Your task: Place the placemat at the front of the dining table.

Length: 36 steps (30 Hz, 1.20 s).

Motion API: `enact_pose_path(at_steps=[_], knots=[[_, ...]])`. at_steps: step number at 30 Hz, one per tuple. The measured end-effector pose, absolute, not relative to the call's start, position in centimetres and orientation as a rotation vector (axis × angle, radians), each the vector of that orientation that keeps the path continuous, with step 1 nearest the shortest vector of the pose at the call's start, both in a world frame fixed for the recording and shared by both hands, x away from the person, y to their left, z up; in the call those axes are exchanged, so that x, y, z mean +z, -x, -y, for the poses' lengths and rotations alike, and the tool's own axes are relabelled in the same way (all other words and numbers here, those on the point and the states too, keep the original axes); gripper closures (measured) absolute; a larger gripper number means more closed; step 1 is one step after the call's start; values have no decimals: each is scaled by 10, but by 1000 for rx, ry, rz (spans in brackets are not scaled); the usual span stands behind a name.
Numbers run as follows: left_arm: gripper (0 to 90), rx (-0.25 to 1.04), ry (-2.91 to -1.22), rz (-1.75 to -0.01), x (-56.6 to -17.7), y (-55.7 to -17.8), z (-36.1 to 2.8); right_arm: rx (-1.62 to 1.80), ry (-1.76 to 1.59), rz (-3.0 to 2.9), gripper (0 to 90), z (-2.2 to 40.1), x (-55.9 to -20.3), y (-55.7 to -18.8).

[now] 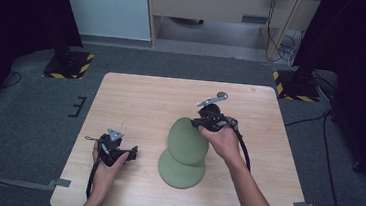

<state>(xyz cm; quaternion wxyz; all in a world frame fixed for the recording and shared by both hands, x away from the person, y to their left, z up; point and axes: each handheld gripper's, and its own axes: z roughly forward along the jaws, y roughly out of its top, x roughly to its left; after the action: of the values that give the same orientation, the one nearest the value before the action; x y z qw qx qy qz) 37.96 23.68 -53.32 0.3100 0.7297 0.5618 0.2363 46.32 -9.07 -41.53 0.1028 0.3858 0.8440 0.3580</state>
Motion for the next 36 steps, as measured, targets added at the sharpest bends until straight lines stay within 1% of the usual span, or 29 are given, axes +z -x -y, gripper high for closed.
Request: enact_pose_path(at_steps=[5, 26, 36], knots=[[26, 619, -1950, -1486, -536, -382, -235, 1069, -1149, -2482, 857, 95, -411, -468], [14, 608, -1952, -1485, -536, -383, -235, 1059, -1183, -2480, 857, 103, -409, -501], [6, 605, -1954, -1485, -537, -383, -234, 1059, -1183, -2461, 857, 103, -398, -509]])
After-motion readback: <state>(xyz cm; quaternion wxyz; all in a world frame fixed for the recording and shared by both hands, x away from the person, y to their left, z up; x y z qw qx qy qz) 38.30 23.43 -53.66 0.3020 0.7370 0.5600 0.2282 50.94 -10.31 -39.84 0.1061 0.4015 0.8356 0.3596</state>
